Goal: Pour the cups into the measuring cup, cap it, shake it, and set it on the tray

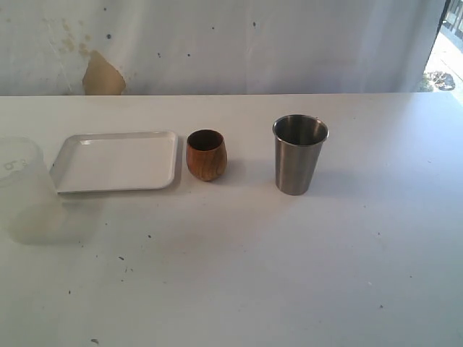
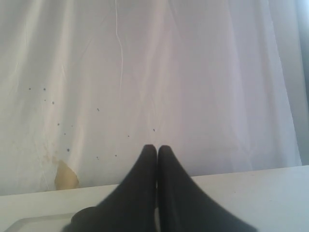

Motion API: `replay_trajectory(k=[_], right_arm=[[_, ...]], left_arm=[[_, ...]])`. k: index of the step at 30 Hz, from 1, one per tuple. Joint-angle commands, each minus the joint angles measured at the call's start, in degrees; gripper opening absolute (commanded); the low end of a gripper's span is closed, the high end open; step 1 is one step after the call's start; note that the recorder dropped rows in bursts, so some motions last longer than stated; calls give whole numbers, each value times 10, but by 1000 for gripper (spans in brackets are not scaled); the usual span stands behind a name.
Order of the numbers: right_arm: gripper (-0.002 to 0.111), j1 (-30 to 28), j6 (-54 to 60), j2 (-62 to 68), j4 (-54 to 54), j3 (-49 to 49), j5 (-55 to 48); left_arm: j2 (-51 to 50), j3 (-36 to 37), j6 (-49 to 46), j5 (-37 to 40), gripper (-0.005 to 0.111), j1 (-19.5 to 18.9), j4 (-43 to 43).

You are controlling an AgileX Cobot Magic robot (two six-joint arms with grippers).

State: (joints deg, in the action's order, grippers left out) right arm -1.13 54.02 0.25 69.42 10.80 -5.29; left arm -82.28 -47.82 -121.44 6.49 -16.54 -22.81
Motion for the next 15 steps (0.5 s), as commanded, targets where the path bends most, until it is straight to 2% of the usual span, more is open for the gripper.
replay_trajectory(k=[1,15], right_arm=[[0,-1,-3,-2,-1,-2,3],[0,-1,-3,-2,-1,-2,3]], left_arm=[[6,-8,1,-34,0,2,19],[6,-8,1,-49,0,2,34]])
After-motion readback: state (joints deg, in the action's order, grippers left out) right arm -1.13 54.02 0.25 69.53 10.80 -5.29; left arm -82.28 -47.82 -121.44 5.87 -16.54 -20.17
